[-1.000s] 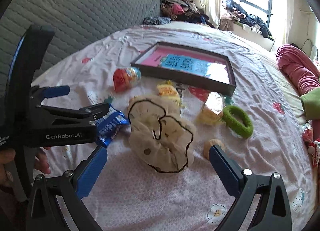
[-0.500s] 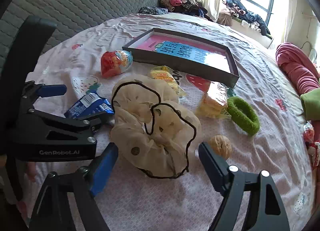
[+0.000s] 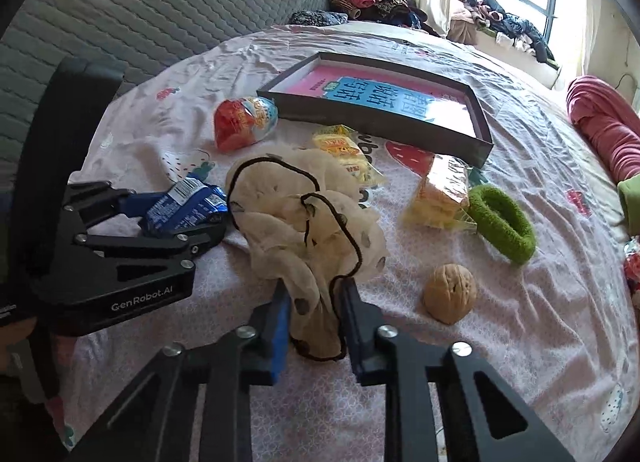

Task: Organize objects
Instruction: 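Grasp the blue snack packet with the left tool while the right tool grasps the cream scrunchie, then carry the blue packet and cream scrunchie with both tools over the dark tray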

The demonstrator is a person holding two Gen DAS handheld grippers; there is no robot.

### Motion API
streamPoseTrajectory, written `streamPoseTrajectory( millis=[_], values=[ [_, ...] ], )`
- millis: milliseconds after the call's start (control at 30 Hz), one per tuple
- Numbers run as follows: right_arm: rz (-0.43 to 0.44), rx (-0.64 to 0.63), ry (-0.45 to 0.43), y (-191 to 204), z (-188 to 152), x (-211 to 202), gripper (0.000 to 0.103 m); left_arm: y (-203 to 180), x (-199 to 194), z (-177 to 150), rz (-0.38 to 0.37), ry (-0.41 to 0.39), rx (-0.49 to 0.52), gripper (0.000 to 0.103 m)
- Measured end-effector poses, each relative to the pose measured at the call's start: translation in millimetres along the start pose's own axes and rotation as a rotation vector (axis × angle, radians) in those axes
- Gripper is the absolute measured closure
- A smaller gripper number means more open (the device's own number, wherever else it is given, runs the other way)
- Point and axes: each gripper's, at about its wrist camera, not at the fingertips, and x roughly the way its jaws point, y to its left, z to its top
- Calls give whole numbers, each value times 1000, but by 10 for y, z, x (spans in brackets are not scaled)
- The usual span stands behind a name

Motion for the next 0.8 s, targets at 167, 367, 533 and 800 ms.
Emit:
streamPoseTrajectory(
  millis=[167, 367, 533, 800],
  values=[
    [68, 74, -8, -107, -11, -55, 83, 38, -116, 5, -19, -31, -38, 49],
    [107, 105, -32, -150, -22, -186, 84, -12, -244, 12, -25, -52, -44, 49],
    [113, 110, -51, -173, -17, -284, 84, -28, -332, -7, -18, -62, -46, 49],
    [119, 116, -86, -225, -15, -439, 84, -72, -476, -4, -4, -91, -56, 49]
  ],
)
